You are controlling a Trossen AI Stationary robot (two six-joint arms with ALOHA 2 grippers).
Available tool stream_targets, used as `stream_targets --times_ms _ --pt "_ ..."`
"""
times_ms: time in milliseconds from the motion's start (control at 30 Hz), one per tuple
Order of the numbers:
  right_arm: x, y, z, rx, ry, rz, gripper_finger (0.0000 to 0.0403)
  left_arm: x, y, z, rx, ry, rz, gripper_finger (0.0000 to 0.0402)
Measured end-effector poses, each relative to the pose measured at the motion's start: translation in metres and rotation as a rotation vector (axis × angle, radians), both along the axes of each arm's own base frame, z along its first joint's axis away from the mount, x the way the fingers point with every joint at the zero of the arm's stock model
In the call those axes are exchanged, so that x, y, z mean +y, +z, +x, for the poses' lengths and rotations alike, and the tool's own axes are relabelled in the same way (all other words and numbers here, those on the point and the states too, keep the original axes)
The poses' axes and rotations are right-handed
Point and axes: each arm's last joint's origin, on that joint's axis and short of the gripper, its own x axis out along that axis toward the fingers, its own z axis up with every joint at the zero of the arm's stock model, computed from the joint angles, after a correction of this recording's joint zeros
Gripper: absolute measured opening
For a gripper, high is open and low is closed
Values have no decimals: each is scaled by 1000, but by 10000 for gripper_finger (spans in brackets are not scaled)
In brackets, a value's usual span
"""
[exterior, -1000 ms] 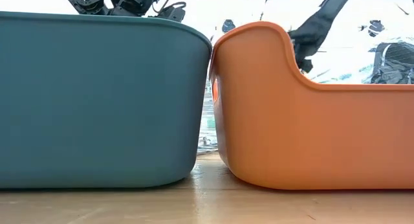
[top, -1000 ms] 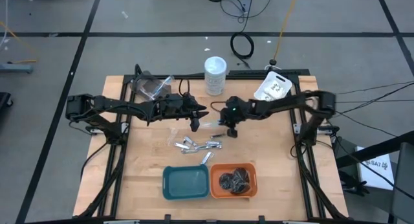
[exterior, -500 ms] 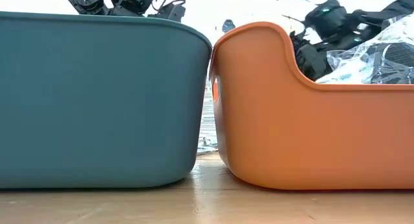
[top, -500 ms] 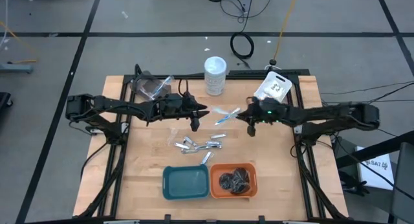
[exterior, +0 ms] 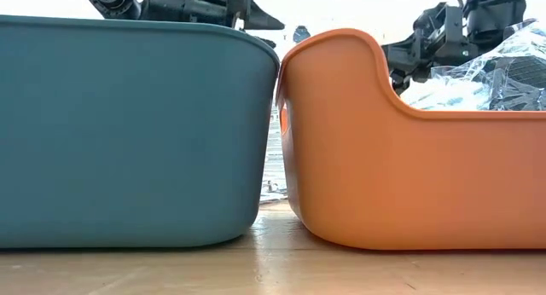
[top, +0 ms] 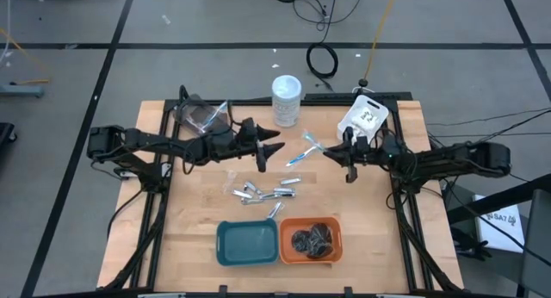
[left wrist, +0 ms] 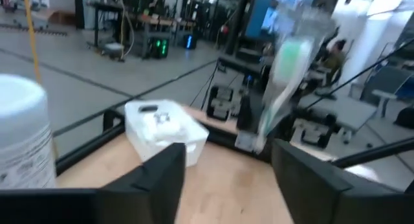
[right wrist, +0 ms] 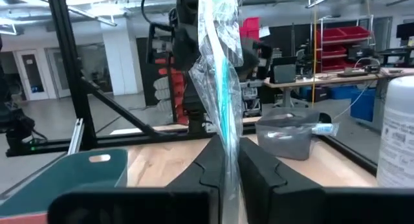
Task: Pick & Place Travel size toiletries
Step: Put the green toothbrush into the black bin
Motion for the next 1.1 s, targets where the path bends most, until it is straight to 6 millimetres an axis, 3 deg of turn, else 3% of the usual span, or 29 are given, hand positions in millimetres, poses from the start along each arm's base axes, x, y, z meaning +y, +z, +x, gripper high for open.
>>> stream_targets --times_ms 200,467,800,1100 --pt "-1 0 4 6 3 2 17 -11 10 1 -88 -31 63 293" --pt "-3 -2 10 3 6 15 17 -19 9 9 -112 -55 98 302" --pt "6 3 13 -56 64 22 17 -22 -1 75 -73 -63 265 299" --pt "9 2 13 -45 69 -7 17 -21 8 112 -91 -102 323 296"
